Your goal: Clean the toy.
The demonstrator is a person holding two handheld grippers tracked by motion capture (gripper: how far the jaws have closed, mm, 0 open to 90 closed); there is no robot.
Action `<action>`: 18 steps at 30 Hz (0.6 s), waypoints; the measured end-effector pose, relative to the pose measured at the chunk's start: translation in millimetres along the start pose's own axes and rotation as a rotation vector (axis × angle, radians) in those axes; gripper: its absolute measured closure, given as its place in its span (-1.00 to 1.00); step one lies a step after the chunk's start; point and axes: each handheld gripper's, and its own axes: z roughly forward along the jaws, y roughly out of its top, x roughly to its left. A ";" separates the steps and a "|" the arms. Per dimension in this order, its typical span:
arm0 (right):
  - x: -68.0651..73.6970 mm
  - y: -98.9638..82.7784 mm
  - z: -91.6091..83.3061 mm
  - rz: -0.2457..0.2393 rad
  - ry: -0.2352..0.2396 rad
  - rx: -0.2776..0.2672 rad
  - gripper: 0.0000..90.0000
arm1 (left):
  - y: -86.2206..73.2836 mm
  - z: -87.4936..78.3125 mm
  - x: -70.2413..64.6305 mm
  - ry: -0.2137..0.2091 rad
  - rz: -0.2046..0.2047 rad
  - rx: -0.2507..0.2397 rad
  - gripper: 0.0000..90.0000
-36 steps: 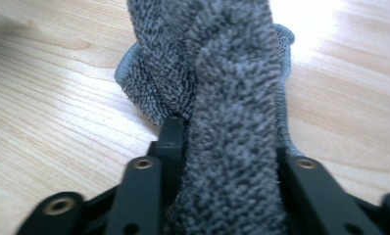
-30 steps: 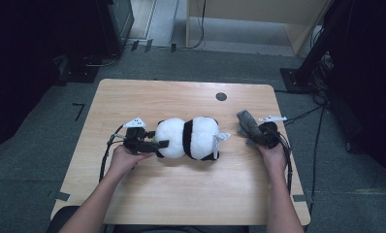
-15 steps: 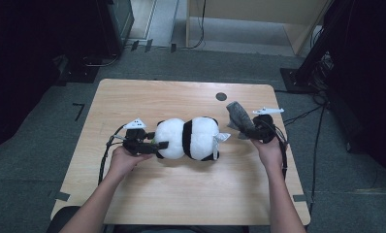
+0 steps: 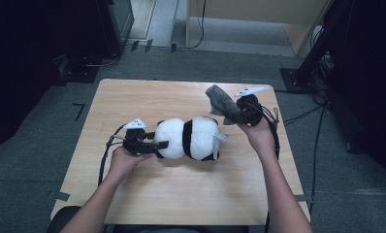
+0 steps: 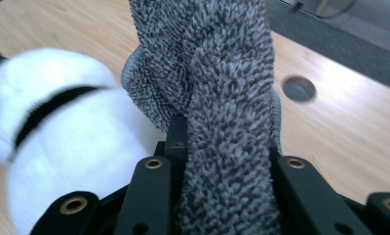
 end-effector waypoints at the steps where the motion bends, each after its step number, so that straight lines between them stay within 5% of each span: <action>1: 4.0 5.4 2.1 -0.012 0.009 0.001 0.58 | 0.0 0.0 -0.1 0.000 -0.001 0.000 -0.33; 10: 47.8 46.2 40.9 -0.101 0.098 0.038 0.58 | 0.1 0.3 -0.4 0.005 0.003 -0.006 -0.33; 18: 94.8 58.8 85.3 -0.187 0.215 0.113 0.57 | -1.4 -1.4 -2.4 0.016 0.015 -0.003 -0.30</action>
